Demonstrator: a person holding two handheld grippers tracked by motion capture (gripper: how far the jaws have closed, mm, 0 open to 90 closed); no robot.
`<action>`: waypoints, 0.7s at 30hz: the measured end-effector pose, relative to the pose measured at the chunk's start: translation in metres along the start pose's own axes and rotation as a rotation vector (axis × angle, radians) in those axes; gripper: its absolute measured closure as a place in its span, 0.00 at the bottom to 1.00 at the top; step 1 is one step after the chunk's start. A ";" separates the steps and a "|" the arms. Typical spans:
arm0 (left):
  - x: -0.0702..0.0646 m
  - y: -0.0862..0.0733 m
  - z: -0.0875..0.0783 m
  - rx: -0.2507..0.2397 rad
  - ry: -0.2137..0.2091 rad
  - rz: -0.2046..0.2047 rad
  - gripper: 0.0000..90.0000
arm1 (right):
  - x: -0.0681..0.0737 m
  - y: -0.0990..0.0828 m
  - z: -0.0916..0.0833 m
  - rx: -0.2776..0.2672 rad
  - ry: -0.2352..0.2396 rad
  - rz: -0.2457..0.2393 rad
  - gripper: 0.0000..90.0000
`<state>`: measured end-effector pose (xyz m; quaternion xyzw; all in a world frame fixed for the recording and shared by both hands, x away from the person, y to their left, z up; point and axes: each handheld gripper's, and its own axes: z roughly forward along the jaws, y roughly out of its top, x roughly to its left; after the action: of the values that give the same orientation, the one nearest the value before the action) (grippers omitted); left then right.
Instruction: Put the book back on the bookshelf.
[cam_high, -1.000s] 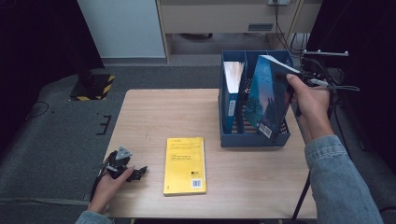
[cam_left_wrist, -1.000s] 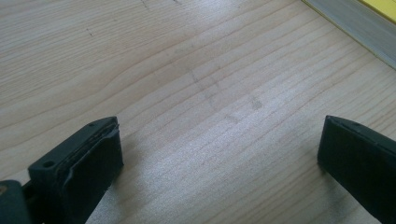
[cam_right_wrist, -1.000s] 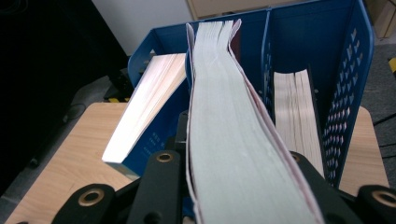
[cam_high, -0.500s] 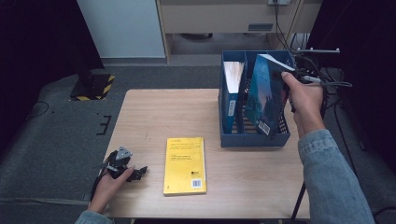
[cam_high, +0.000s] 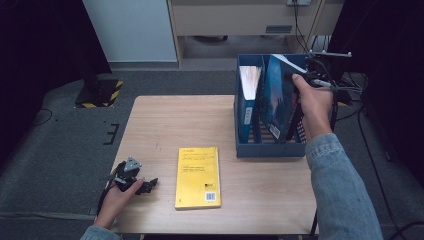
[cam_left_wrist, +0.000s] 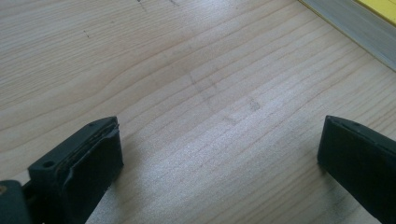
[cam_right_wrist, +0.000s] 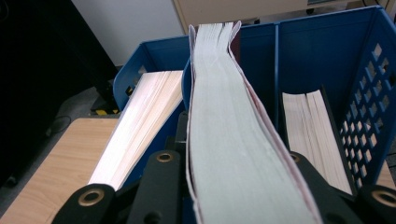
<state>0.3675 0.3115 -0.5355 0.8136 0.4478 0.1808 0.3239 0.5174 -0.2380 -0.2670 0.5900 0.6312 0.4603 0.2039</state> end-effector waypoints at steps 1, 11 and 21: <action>0.000 0.000 0.000 0.000 0.000 0.000 0.00 | 0.000 0.000 0.002 -0.002 -0.003 0.001 0.81; 0.000 0.000 0.000 -0.001 -0.001 0.001 0.00 | 0.000 -0.006 0.025 -0.034 -0.013 0.026 0.81; 0.000 0.000 0.001 -0.002 -0.003 0.003 0.00 | -0.004 -0.014 0.037 -0.074 -0.022 0.050 0.81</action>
<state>0.3681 0.3113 -0.5357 0.8140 0.4460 0.1807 0.3252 0.5401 -0.2275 -0.2982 0.6026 0.5966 0.4819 0.2210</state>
